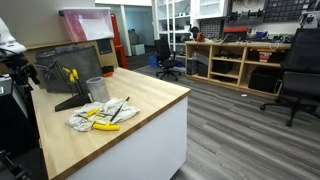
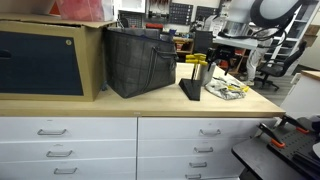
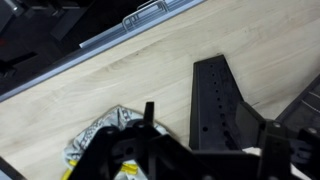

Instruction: Take the two yellow objects off of the stand

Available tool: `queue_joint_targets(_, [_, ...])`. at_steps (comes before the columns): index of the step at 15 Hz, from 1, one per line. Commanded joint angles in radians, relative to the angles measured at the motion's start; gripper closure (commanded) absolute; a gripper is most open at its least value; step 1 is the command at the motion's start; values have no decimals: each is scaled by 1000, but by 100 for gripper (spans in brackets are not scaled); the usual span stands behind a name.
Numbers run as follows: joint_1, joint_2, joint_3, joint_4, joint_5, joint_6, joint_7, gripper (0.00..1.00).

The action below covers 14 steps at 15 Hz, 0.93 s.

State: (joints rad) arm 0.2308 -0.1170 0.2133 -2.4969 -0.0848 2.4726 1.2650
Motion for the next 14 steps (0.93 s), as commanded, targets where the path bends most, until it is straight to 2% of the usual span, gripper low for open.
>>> queue_joint_targets(1, [-22,-35,-20,102,44,-213,-261,0])
queue_joint_targets(4, [-47,-28,-31,181,19,-343,-429,0])
queue_joint_targets(7, [-63,-51,-35,213,7,-361,-609,0])
queue_joint_targets(8, [-69,-64,-33,213,7,-350,-631,0])
queue_joint_targets(9, [-74,-40,-20,196,15,-325,-563,0])
queue_joint_targets(14, [-79,-40,-14,200,-1,-327,-604,0])
